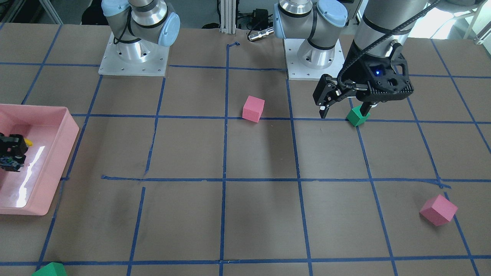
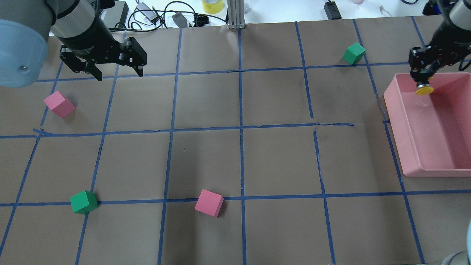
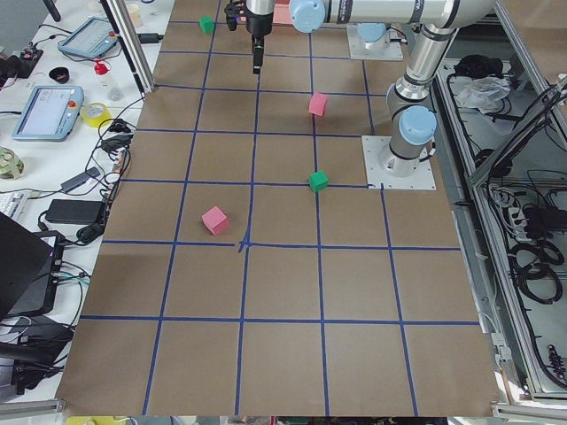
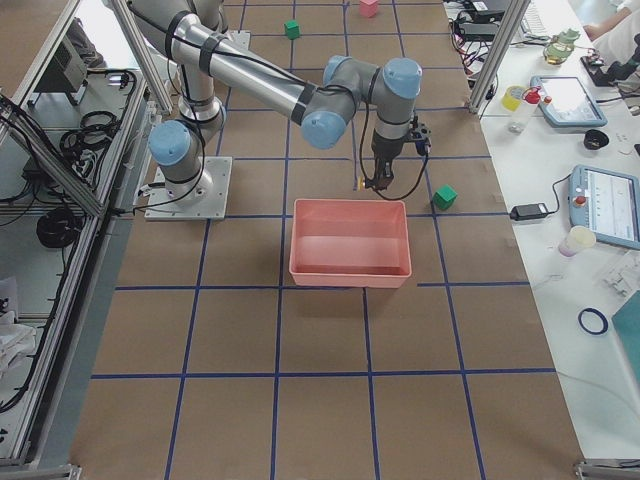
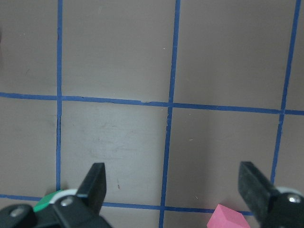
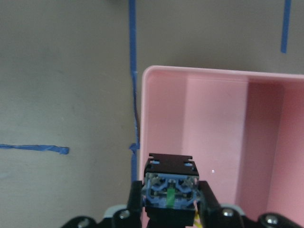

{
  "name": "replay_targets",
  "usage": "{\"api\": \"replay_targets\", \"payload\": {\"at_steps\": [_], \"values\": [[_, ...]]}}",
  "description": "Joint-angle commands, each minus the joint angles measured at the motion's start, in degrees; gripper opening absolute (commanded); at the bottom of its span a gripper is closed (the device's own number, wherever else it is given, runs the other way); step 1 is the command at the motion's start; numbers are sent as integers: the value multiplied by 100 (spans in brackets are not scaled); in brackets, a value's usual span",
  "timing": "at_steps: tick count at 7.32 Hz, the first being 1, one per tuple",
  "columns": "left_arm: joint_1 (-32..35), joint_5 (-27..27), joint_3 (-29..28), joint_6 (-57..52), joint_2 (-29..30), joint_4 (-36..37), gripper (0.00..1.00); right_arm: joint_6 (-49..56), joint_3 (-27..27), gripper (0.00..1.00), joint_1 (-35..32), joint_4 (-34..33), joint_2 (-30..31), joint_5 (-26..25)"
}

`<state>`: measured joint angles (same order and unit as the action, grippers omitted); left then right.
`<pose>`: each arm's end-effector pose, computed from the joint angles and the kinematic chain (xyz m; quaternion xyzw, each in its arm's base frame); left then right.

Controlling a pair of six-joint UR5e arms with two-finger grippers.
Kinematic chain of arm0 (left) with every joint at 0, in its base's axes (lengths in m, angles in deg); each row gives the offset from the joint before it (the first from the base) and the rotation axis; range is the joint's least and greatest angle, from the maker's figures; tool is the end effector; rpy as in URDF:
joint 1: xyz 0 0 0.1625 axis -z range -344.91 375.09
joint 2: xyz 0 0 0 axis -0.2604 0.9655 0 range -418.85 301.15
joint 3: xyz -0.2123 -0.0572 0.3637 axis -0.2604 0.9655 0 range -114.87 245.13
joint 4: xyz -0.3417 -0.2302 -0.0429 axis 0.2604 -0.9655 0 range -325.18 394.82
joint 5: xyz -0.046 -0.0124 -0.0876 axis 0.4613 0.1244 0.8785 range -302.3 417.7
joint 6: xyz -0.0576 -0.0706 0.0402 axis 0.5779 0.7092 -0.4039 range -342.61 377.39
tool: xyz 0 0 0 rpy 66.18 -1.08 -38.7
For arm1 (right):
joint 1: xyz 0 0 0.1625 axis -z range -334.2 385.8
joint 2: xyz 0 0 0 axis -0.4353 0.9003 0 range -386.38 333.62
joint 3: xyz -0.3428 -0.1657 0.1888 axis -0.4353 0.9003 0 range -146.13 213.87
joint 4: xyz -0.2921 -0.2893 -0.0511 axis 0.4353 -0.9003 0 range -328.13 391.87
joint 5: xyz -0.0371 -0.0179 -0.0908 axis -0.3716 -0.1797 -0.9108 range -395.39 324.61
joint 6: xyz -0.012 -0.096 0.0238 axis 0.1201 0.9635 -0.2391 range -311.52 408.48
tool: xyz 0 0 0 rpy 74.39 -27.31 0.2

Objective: Align button upright
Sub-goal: 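Lift the switch out of the bin and carry it to the table center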

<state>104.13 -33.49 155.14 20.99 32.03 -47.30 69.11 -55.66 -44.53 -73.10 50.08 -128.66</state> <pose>-0.1225 -0.5119 0.4947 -0.0405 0.9973 -0.0612 0.0090 -0.0766 -0.5934 0.3909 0.0080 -0.9994 0.0058 0.0325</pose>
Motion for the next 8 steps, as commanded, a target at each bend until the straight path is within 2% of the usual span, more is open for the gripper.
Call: {"api": "replay_targets", "payload": {"at_steps": [1,4,5,6,8], "values": [[-9,13,-1,0,9,3,100,-1553,6,0,-1196,29,-8,54],[-9,5,-1,0,0,3,100,-3735,-3,0,-2824,-112,-323,72],[-9,14,-1,0,17,3,100,-4072,-38,0,-3185,-634,-603,237],[-9,31,-10,9,26,90,100,-4397,-30,0,-3424,-883,-849,544],[-9,31,-1,-9,26,82,100,-4497,-30,0,-3906,-1549,-1289,617]]}}
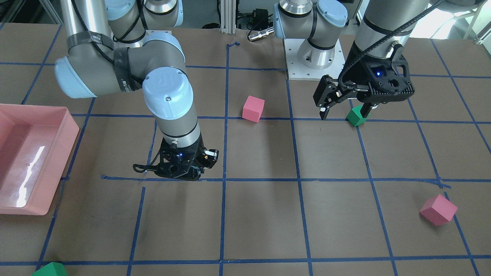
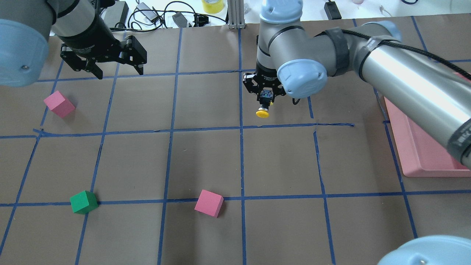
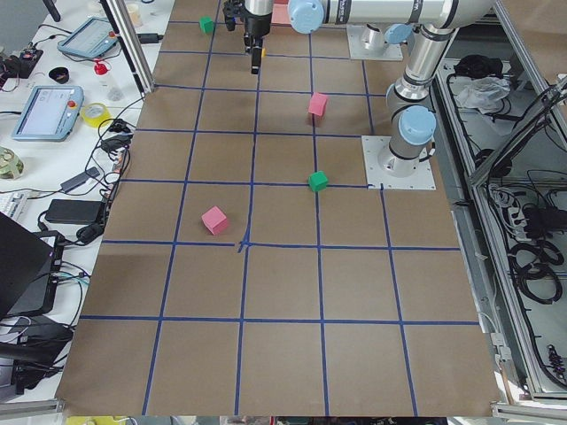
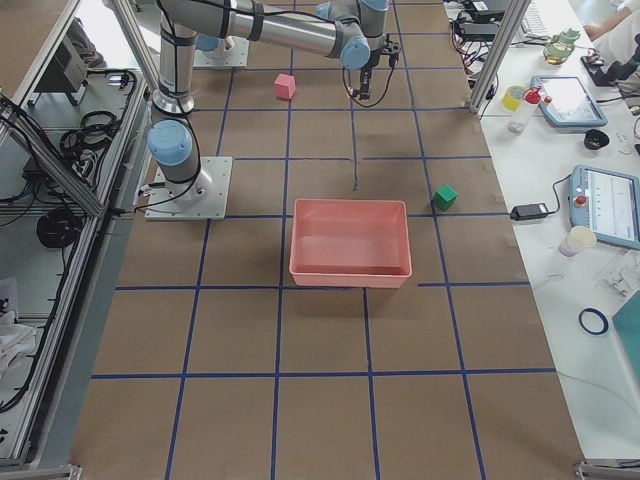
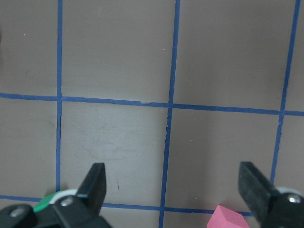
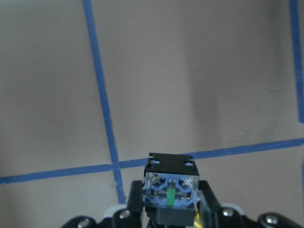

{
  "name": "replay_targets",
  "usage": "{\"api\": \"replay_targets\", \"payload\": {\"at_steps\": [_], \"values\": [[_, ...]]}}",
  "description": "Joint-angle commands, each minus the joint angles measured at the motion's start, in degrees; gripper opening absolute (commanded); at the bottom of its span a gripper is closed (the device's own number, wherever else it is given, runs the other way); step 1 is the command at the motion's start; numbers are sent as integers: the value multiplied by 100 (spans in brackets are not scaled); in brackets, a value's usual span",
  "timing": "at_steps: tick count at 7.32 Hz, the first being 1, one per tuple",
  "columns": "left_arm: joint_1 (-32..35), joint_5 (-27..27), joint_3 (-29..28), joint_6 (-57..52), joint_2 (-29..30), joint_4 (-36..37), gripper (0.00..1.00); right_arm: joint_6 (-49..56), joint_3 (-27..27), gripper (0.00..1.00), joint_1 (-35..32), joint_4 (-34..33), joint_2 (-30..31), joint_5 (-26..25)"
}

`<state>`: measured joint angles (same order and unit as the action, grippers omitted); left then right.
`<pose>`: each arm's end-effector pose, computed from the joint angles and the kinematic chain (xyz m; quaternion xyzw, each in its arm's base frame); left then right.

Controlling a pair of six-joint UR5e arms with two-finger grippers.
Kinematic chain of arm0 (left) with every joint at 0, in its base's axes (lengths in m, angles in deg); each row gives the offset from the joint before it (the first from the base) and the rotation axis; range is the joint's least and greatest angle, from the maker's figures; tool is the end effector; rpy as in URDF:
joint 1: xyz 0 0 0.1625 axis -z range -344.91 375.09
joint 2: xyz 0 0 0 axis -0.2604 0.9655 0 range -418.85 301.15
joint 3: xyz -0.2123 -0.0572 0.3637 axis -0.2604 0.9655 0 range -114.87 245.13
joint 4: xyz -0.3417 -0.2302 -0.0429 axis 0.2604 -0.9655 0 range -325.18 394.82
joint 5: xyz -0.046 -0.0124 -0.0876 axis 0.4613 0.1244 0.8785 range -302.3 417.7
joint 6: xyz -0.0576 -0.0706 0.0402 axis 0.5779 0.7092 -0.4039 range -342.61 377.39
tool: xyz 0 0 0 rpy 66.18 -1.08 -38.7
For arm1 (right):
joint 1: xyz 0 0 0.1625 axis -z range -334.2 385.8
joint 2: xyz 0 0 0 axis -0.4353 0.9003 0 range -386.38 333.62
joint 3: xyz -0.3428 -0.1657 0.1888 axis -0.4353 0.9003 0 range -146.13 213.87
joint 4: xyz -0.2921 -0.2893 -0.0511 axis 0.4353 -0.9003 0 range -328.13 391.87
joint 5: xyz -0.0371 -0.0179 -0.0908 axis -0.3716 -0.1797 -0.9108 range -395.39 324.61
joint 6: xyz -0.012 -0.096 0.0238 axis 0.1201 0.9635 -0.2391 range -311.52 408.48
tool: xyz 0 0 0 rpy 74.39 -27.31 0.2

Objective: Align button upright
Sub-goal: 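Lift the switch out of the bin and carry it to the table center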

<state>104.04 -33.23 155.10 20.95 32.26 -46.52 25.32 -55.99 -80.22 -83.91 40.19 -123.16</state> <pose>-0.1221 -0.5147 0.4945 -0.0408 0.9969 -0.0663 0.0067 0.3066 -0.5708 0.3023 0.0617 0.9977 -0.0139 0.0256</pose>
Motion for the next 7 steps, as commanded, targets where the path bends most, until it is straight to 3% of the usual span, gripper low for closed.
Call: {"api": "replay_targets", "payload": {"at_steps": [1,4,7], "values": [[0,6,3,-5,3,13,100,-406,20,0,-557,-698,-589,75],[0,-11,3,-5,-5,4,100,44,12,0,-700,-1122,-917,427],[9,-64,99,-5,-75,4,100,662,-14,0,-691,-1079,-874,7]]}}
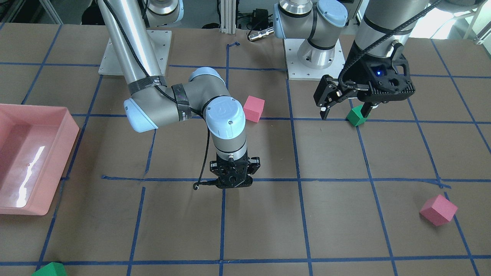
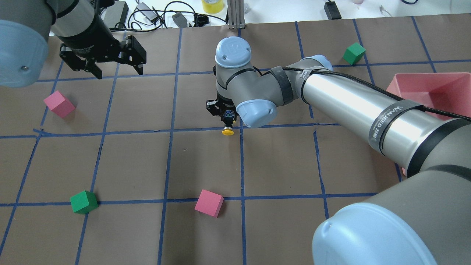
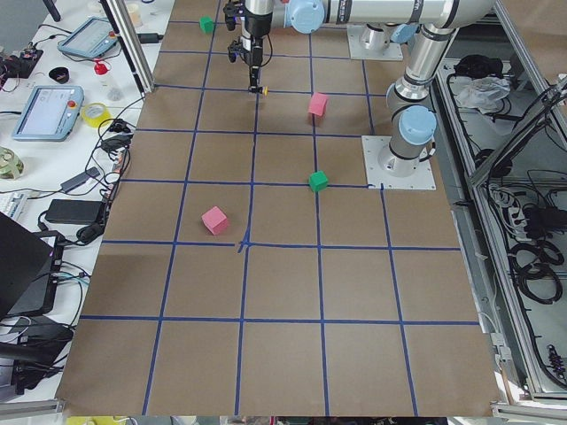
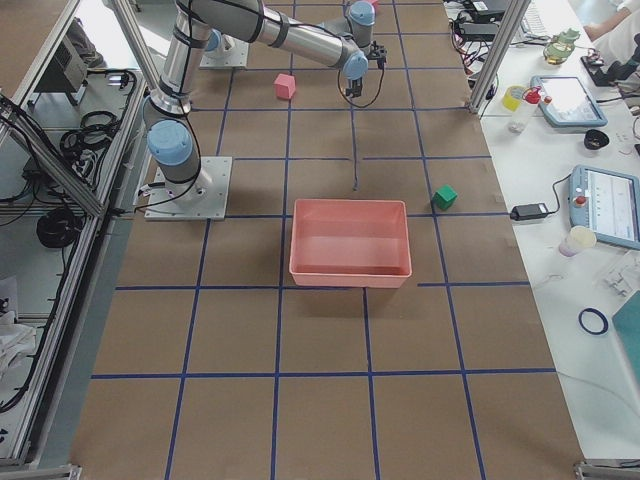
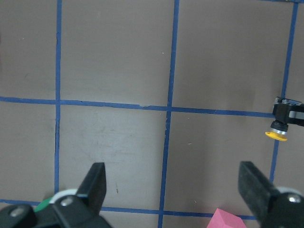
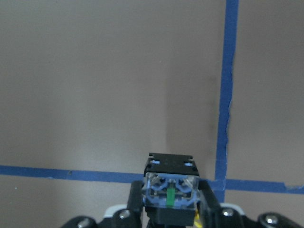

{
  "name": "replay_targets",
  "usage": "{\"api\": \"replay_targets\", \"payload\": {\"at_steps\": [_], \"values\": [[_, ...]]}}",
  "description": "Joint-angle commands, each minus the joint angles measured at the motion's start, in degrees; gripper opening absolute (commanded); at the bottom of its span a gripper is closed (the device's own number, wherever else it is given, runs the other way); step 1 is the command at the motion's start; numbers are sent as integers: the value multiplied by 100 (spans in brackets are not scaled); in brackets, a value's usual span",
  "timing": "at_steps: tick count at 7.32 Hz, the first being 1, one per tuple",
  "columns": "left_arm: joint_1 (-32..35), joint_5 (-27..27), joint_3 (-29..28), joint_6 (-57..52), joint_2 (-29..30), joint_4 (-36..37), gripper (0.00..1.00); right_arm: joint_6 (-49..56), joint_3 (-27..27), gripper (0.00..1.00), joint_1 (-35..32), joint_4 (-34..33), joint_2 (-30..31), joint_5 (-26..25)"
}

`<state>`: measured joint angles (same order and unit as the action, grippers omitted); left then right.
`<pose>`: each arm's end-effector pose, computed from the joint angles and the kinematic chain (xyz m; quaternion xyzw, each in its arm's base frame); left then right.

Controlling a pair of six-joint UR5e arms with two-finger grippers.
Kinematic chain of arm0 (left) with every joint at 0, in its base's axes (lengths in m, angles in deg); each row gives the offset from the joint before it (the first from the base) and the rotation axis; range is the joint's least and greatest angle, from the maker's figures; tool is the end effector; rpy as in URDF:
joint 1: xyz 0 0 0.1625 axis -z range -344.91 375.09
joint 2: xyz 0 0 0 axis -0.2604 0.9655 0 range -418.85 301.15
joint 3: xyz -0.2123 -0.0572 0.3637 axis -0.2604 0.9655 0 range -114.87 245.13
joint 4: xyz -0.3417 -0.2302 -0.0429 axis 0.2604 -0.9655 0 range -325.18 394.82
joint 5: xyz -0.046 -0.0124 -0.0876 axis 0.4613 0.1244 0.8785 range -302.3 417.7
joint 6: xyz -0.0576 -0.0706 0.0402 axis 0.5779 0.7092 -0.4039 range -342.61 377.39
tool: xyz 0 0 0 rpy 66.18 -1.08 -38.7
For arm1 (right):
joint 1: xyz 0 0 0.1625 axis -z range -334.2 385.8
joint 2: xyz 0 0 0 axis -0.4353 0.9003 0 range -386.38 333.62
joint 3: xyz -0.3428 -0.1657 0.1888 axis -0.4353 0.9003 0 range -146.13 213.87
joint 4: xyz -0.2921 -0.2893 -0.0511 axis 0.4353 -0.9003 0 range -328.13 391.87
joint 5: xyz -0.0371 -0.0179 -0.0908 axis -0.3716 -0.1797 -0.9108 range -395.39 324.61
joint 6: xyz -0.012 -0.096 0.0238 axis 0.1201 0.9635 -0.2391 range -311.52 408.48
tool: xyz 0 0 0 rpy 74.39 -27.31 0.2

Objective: Align button upright
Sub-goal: 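Lift the switch out of the bin and carry it to the table center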

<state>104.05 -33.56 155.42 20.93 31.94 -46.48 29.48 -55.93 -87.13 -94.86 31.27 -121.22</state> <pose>-0.1217 -0.5123 0.4946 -0.0407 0.9969 -0.0667 0.0096 0.3893 -0.5594 0.2218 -0.0358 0.9979 -0.0243 0.0483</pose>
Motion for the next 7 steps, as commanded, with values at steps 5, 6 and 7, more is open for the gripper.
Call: {"api": "replay_targets", "payload": {"at_steps": [5,6,7], "values": [[-2,-32,76,-2,-43,26,100,361,-170,0,-1,26,-8,-180],[7,-23,76,-2,-52,26,100,361,-179,0,-1,26,-8,-180],[7,-92,50,-11,-78,35,100,387,-179,0,-1,26,-8,-180]]}}
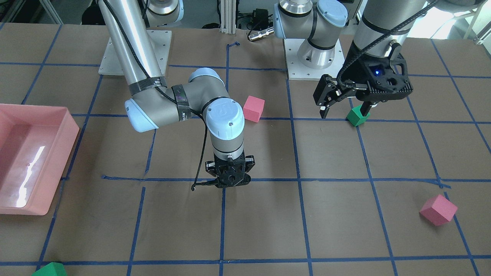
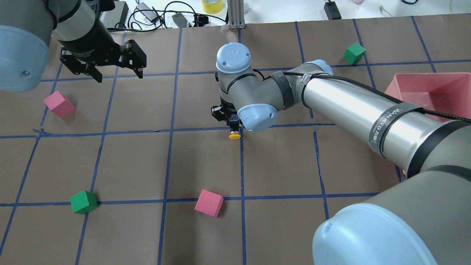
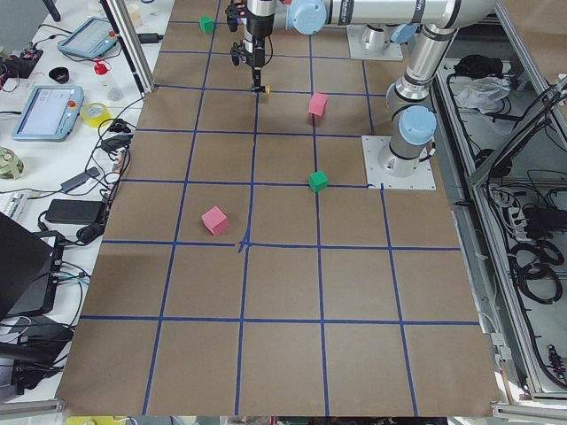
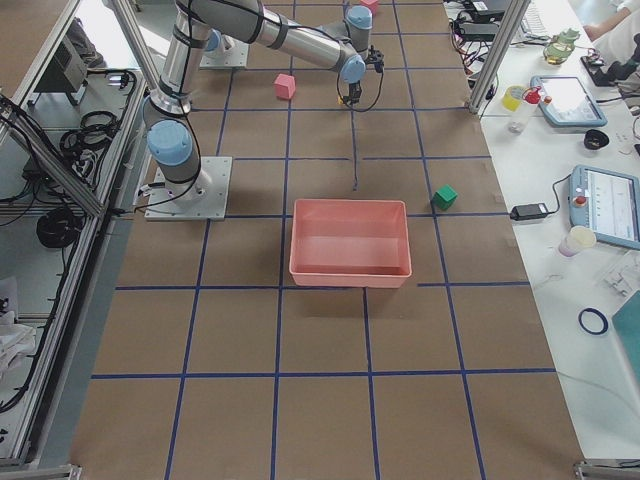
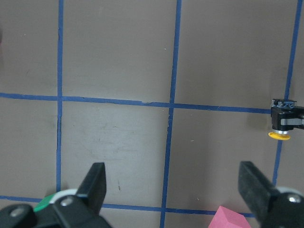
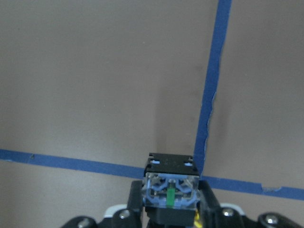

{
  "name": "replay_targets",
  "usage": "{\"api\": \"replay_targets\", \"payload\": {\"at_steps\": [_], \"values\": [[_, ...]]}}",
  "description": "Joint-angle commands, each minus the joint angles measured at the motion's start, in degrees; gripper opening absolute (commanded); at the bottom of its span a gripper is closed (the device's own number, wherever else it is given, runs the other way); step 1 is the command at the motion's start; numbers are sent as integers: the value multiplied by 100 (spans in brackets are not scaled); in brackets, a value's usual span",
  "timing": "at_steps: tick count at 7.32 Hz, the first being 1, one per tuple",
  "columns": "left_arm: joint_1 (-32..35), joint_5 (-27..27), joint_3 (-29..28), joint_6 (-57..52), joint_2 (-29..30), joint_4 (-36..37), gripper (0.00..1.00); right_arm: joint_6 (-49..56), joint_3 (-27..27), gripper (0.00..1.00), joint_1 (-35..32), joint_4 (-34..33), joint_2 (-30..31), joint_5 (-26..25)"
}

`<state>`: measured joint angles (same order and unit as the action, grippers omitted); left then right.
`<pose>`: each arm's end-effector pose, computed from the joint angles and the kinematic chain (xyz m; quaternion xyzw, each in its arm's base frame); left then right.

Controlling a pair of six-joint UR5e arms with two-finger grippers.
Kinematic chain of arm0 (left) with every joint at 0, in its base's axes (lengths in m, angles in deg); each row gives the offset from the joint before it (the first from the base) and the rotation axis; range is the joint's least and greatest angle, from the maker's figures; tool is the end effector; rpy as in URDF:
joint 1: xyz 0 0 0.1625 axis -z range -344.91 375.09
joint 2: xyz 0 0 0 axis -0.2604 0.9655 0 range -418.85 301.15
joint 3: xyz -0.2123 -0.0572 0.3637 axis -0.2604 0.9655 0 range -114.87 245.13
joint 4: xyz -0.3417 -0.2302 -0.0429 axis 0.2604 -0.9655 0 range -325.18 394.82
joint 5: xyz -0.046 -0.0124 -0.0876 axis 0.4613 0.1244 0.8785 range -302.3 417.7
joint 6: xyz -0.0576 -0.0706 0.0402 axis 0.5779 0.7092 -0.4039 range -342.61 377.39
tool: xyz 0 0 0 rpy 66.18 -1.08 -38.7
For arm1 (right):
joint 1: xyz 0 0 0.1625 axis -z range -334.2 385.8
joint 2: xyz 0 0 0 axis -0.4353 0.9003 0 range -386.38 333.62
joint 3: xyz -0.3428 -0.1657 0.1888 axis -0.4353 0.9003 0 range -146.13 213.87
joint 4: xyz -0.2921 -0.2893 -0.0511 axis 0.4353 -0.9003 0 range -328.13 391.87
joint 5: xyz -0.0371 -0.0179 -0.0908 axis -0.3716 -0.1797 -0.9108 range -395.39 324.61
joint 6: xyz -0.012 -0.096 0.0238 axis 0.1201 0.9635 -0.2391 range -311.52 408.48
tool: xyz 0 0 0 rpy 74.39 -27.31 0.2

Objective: Align button upright
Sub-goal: 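Hold the switch still with the right gripper while the left arm approaches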

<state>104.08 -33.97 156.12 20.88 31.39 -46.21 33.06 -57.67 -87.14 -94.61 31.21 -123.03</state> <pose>-0.1213 -0.5083 0.4939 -0.0403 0.9968 -0.0678 0.0132 0.3827 -0.5517 0.2072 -0.0661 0.9974 -0.0141 0.0267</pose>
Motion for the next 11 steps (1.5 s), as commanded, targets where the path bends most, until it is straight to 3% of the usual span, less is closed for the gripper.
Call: {"api": "replay_targets", "payload": {"at_steps": [1,5,11], "values": [[13,-78,-20,-15,-42,-1,100,30,-4,0,0,0,-2,27],[13,-61,6,-165,-59,43,100,108,-101,3,0,-8,-11,1],[4,10,50,-508,-24,192,100,109,-127,38,0,-52,7,71]]}}
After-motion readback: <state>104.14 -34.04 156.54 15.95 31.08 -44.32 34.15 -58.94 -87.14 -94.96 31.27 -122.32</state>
